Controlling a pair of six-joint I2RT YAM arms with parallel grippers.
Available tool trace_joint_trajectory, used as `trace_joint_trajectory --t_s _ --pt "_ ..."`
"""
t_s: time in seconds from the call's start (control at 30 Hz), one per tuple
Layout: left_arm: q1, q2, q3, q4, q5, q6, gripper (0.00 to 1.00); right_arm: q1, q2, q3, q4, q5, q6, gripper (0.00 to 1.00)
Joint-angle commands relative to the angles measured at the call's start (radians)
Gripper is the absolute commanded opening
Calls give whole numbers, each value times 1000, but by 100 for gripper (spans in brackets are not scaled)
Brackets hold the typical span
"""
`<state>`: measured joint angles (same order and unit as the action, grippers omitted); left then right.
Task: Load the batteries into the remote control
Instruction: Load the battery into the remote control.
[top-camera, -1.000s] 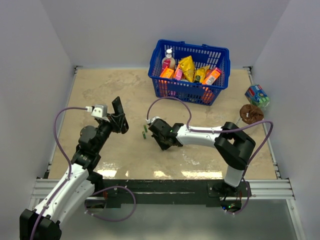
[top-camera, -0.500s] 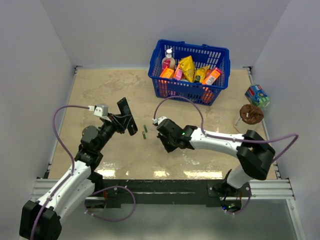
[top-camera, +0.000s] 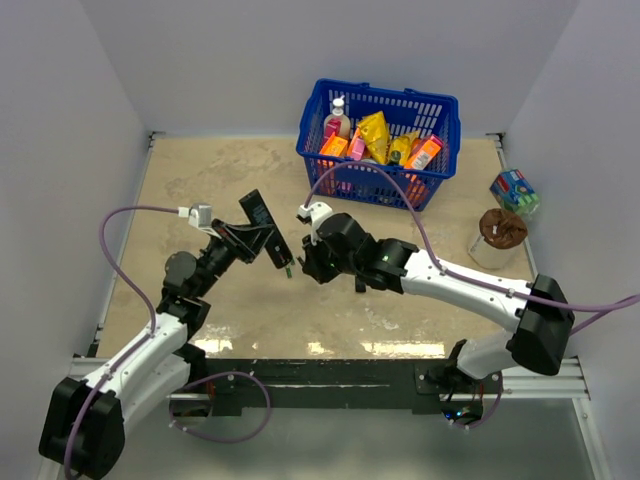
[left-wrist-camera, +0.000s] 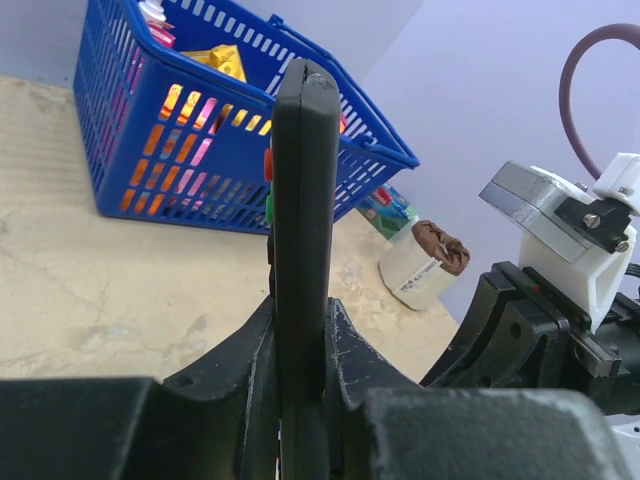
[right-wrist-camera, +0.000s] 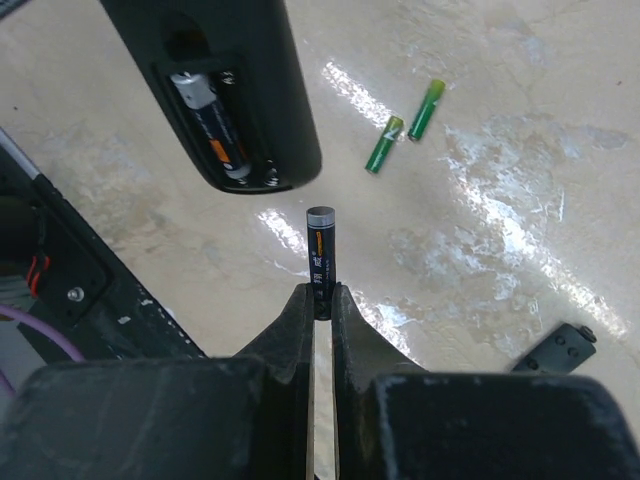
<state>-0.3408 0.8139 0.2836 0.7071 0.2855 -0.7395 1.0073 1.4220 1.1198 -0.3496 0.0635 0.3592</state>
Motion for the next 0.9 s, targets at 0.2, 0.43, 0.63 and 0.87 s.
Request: trace_joint_trajectory --t_s 0.2,0.43,0.63,0.87 --pt "-17 28 -21 175 35 -81 0 7 -31 87 54 -45 7 0" --pt "-43 48 -29 187 32 -74 0 5 -9 101 46 -60 14 0" --pt "-50 70 -43 218 24 -83 0 7 12 112 26 -80 24 0" --pt "-56 74 -47 239 18 -90 0 7 41 126 -12 -68 46 0"
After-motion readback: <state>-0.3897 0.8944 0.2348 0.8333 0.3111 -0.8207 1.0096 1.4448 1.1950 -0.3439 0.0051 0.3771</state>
